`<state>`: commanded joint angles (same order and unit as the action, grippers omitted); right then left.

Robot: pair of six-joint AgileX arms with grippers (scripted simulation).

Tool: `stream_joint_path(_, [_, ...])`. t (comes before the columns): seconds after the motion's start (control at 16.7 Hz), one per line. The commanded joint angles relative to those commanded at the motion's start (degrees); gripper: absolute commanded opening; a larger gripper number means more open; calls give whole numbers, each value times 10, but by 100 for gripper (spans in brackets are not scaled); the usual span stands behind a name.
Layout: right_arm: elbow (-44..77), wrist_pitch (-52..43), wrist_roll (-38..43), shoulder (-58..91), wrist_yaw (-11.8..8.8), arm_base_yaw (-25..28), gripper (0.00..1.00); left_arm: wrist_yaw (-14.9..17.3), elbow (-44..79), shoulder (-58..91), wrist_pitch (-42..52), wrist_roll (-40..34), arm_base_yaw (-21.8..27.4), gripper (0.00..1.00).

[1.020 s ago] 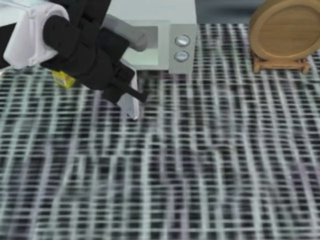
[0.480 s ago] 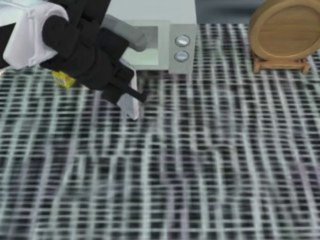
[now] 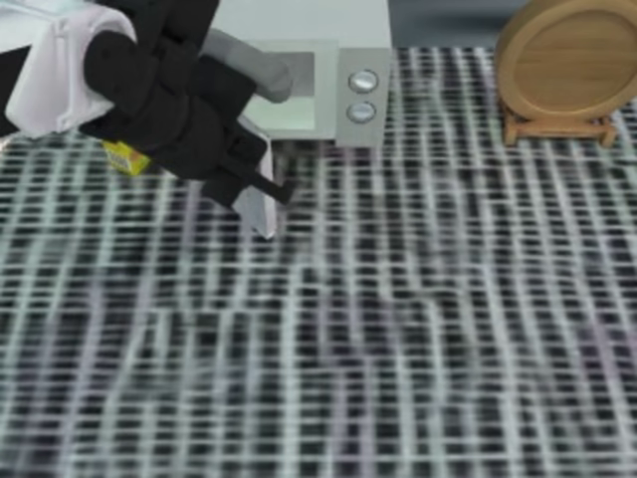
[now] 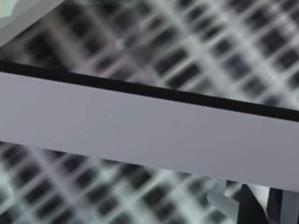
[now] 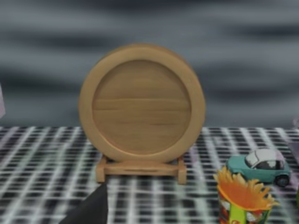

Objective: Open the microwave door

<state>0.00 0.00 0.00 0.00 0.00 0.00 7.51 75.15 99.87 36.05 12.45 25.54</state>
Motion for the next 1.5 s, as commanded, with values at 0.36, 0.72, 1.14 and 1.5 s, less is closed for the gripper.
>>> stream_joint_path(0.36, [0, 0, 0, 0, 0, 0, 100, 23, -12, -12, 8, 48, -20, 0])
stream_joint_path(0.72, [0, 0, 0, 0, 0, 0, 100, 51, -26, -28, 16, 102, -42, 0])
stream_joint_path(1.14, [0, 0, 0, 0, 0, 0, 100, 51, -26, -28, 16, 102, -42, 0])
stream_joint_path(1.5, [0, 0, 0, 0, 0, 0, 100, 51, -26, -28, 16, 102, -42, 0])
